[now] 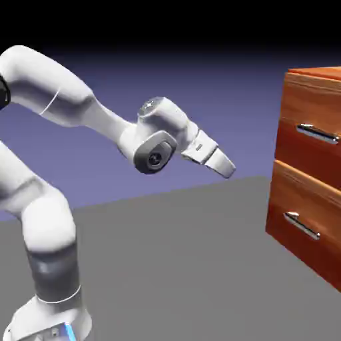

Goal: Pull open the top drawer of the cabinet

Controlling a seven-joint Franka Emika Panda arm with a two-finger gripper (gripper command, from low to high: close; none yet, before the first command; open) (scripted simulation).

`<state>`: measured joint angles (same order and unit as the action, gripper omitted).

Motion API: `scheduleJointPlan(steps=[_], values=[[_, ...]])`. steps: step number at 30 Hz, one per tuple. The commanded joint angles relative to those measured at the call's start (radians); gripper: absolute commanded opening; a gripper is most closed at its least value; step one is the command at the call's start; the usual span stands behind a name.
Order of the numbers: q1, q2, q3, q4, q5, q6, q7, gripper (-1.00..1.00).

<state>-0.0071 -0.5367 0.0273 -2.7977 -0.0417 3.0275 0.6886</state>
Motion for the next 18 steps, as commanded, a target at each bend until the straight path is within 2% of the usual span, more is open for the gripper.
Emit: scheduleJointPlan(steps=[1,18], values=[[-0.016,0.028,0.023,0.01,-0.035,-0.008,-0.044,0.0],[-0.286,0.498,0.408,0.184,-0.622,-0.141,-0.783,0.0]])
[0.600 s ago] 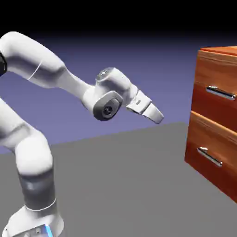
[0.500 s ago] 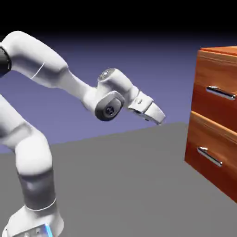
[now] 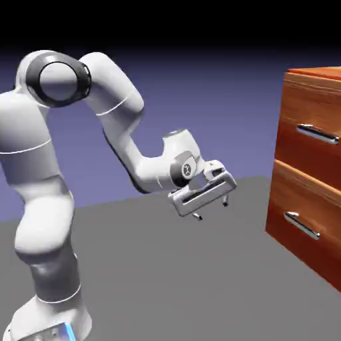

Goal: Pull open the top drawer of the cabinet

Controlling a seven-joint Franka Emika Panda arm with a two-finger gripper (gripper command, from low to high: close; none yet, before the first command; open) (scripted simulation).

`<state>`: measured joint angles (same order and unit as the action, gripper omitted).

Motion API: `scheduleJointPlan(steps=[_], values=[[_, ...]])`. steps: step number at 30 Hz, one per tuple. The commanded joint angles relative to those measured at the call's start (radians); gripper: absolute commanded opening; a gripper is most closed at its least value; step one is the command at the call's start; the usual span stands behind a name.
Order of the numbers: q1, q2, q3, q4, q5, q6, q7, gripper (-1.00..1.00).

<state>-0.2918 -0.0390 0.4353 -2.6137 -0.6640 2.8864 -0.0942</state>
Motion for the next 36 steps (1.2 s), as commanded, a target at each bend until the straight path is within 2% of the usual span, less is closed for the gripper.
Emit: scheduleJointPlan(steps=[1,36], values=[[-0.017,0.028,0.023,0.01,-0.035,-0.008,-0.044,0.0],[-0.573,0.995,0.816,0.368,-1.245,-0.282,-1.566,0.0]])
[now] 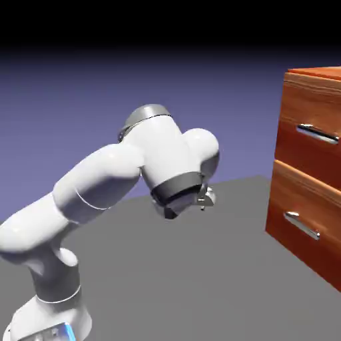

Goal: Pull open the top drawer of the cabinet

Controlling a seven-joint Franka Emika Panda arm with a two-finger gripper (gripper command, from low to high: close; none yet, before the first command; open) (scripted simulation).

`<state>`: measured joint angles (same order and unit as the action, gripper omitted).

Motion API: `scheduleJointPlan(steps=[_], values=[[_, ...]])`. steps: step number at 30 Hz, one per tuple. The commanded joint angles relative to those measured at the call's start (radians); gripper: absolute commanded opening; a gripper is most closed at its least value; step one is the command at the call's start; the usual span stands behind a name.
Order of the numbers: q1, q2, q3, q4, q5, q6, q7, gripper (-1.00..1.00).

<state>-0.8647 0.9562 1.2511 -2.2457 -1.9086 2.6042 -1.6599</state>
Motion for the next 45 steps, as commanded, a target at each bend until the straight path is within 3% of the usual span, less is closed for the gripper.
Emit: scheduleJointPlan(steps=[1,26,33,34,45], values=[[-0.016,0.028,0.023,0.01,-0.035,-0.008,-0.044,0.0],[-0.411,0.715,0.586,0.264,-0.894,-0.203,-1.125,0.0],[-0.275,0.699,0.584,0.471,-0.9,-0.132,-1.149,0.0],[-0.275,0.699,0.584,0.471,-0.9,-0.132,-1.149,-1.0],[-0.519,0.728,0.591,0.109,-0.883,-0.251,-1.111,-1.0]])
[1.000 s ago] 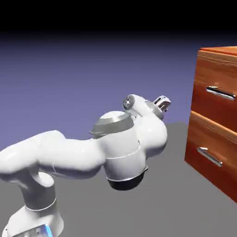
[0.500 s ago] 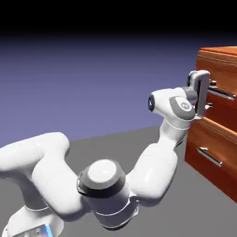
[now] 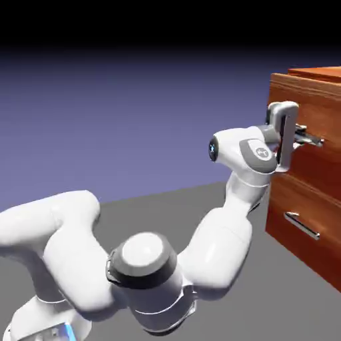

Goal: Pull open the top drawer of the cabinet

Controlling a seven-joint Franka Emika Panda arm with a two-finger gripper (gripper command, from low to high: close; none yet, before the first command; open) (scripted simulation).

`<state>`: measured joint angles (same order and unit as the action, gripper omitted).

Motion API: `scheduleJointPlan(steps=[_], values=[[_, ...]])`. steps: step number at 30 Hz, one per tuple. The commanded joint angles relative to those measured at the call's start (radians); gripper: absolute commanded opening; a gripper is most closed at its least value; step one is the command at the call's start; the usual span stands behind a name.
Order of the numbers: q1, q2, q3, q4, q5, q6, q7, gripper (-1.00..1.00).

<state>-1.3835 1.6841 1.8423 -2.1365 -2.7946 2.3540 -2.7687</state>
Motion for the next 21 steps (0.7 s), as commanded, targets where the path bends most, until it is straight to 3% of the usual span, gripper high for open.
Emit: scheduleJointPlan(steps=[1,17,18,21], values=[[-0.026,0.003,0.001,-0.036,0.007,-0.011,0.001,-1.0],[-0.513,0.077,0.063,-0.597,0.15,-0.093,0.011,-1.0],[-0.513,0.077,0.063,-0.597,0.15,-0.093,0.011,1.0],[-0.585,0.078,0.08,-0.651,0.184,-0.076,0.016,1.0]])
